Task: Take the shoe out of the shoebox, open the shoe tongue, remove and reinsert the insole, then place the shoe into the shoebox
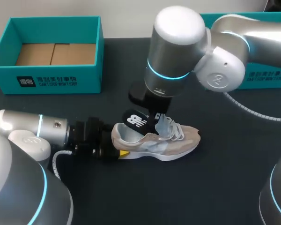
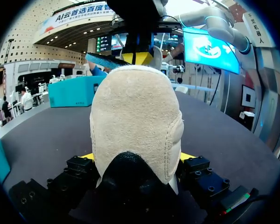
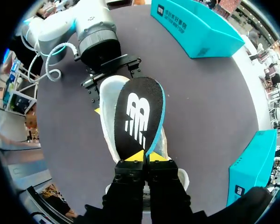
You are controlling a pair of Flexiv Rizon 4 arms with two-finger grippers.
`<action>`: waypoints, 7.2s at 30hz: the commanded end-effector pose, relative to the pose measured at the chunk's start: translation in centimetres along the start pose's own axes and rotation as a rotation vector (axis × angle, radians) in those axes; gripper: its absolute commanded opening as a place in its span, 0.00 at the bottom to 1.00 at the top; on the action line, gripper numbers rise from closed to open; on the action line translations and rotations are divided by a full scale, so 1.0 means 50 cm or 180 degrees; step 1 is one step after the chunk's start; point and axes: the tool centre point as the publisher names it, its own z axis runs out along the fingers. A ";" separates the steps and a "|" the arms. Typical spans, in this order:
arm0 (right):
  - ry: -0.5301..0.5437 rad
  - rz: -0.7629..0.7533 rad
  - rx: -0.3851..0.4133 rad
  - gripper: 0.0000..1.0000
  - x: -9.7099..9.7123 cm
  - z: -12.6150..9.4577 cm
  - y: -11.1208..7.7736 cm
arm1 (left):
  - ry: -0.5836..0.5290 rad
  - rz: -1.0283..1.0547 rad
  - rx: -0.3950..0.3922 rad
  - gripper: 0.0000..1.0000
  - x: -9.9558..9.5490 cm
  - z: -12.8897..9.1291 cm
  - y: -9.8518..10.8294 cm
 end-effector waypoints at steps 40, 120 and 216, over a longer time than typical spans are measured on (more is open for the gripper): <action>0.0824 -0.0237 -0.0542 0.89 0.018 -0.019 0.113 | 0.0004 0.0000 -0.0010 0.00 0.000 0.000 0.007; 0.2758 -0.0076 -0.1583 0.00 0.045 -0.097 0.225 | 0.0004 0.0000 -0.0010 0.00 0.000 0.000 0.007; 0.3073 0.2439 -0.3491 0.00 0.116 -0.566 0.089 | 0.0004 0.0000 -0.0010 0.00 0.000 0.000 0.007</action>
